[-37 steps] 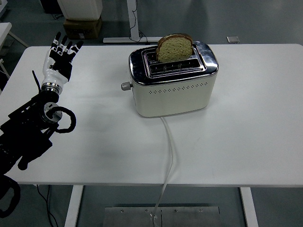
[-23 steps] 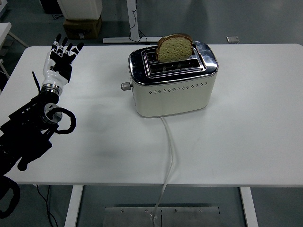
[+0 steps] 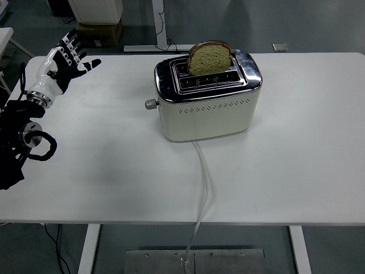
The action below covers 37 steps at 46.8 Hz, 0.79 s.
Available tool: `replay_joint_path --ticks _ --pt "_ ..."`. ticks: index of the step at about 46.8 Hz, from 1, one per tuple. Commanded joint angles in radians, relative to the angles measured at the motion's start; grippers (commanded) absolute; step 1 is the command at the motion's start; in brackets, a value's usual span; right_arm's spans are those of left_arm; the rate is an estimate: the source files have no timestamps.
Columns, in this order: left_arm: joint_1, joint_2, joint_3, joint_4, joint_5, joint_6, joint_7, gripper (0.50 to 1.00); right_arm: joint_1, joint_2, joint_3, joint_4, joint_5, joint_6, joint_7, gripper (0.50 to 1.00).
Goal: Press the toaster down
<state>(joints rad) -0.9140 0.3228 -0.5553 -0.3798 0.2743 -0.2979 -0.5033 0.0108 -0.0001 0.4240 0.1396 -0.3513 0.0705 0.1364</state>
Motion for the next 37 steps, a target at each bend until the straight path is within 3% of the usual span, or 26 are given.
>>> replay_joint_path --ticks 1,22,37 --pt "-0.008 0.031 0.009 -0.001 0.031 -0.024 0.0 1.0 0.0 0.0 -0.001 0.0 0.0 0.0 0.0 1.0" --pt "-0.035 0.183 0.044 -0.017 0.331 -0.11 0.0 1.0 0.0 0.0 0.001 0.0 0.0 0.0 -0.001 1.0" --pt "-0.066 0.249 0.132 -0.165 0.517 -0.109 0.0 1.0 0.0 0.0 -0.001 0.0 0.0 0.0 0.0 1.0"
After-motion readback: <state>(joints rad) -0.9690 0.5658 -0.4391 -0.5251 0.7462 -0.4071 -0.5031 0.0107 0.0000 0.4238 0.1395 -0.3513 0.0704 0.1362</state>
